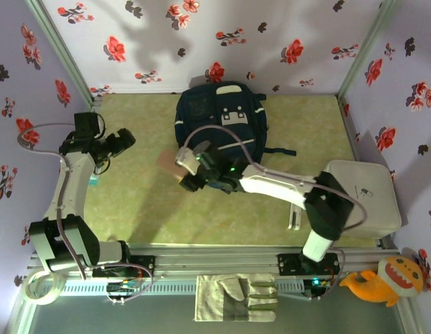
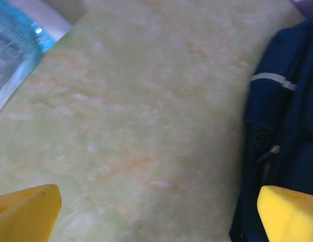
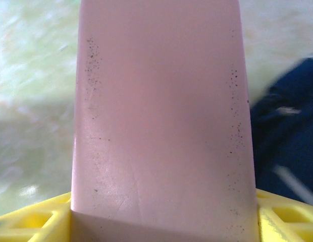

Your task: Pack books, pencil case, and school supplies into a backpack

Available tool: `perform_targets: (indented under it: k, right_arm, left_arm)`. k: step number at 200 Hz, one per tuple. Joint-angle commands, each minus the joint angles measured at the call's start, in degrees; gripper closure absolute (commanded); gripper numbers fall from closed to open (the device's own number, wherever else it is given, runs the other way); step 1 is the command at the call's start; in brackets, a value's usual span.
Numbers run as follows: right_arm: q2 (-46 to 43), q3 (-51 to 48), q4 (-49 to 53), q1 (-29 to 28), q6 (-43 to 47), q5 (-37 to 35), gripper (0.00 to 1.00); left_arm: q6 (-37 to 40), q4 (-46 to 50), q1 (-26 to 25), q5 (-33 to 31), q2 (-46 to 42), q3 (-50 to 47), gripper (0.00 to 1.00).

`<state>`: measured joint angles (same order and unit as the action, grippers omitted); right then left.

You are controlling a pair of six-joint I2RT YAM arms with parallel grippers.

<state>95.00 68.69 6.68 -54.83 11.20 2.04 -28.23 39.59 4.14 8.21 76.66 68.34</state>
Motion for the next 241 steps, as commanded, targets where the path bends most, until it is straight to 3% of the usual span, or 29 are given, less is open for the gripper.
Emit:
perform_targets:
  k: [1, 70, 101, 134, 176, 241]
  right_arm:
    - [-4.65, -3.81, -3.61, 2.72, -4.33, -8.82, 0.35]
    - [-14.42, -10.02, 5.01, 17.42, -13.22, -14.37, 0.36]
    - [-17.49, -11.65, 8.68, 23.32, -15.84, -15.87, 0.36]
    - [-21.05, -14.65, 8.35, 27.38, -17.71, -15.93, 0.35]
    - [-24.69, -18.05, 7.56, 29.98, -19.00, -16.06, 0.34]
    - [-28.74, -21.74, 6.86, 32.84, -19.99, -15.18, 0.33]
  left_arm:
    - [4.76, 0.16, -4.04, 1.64, 3.01, 3.80, 0.00]
    - [16.40, -7.35, -22.88, 2.34, 12.71, 8.24, 0.00]
    - [25.96, -9.66, -32.05, 2.37, 19.31, 12.02, 0.01]
    - [41.23, -8.57, -40.35, 4.01, 25.29, 15.92, 0.03]
    - [47.08, -5.15, -44.10, 2.93, 33.77, 23.51, 0.10]
    - [53.81, 1.97, -46.99, -5.25, 45.21, 33.92, 0.24]
